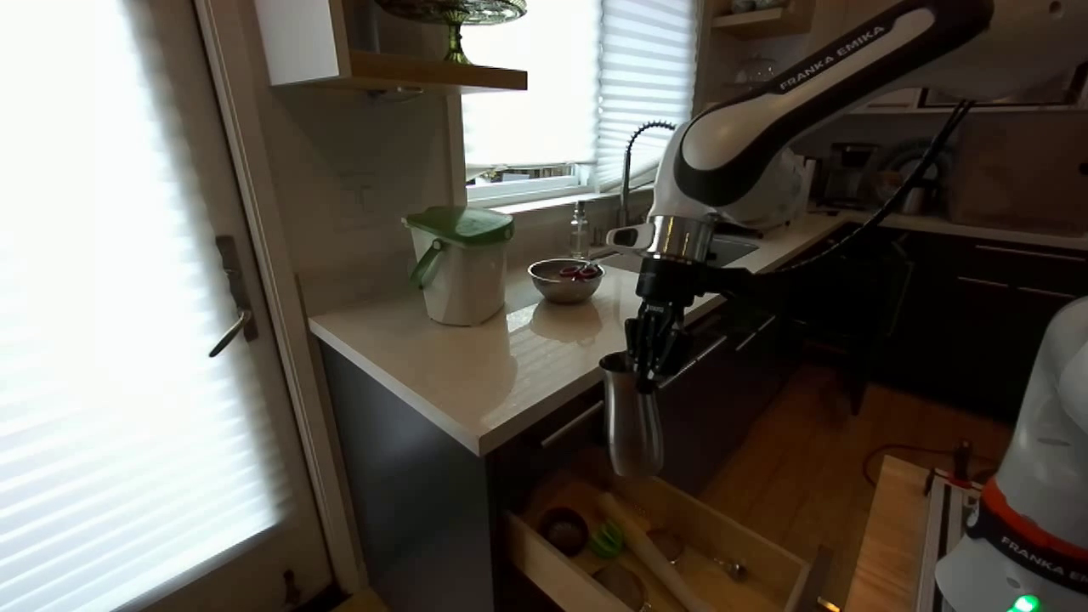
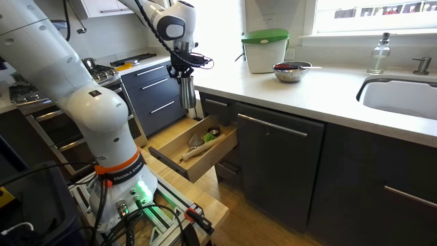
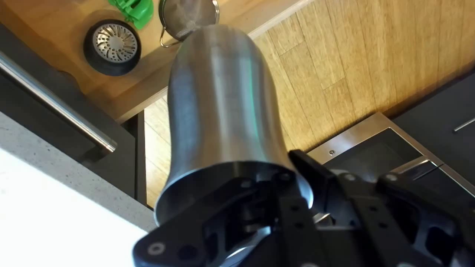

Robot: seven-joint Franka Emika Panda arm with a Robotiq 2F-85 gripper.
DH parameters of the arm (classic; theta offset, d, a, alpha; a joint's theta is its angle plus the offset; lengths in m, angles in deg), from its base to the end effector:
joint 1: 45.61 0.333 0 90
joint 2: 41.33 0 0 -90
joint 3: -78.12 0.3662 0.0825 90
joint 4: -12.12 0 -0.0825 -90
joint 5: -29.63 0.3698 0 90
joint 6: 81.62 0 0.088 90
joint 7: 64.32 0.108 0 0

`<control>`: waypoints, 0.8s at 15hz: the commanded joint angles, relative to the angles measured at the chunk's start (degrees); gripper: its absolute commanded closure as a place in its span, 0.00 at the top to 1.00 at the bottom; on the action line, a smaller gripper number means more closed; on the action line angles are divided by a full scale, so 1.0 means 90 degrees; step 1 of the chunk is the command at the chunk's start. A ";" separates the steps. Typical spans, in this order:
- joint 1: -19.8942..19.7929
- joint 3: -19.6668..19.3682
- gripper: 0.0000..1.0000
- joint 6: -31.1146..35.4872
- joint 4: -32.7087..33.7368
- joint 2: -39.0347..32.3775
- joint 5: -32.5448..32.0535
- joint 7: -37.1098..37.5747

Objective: Move the silver cup from the drawer to the countertop

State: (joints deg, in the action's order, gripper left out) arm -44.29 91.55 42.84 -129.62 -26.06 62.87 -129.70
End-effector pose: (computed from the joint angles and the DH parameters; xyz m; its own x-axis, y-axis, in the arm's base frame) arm 0.3984 0.1308 0.4442 0.5098 0.8021 0.3110 0.8582 -0.4489 -0.2491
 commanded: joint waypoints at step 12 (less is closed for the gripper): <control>0.0619 -0.1219 0.02 0.1691 0.1975 -0.0799 -0.1038 0.1629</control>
State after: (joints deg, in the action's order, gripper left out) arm -39.67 82.41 56.96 -118.89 -25.18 54.98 -119.71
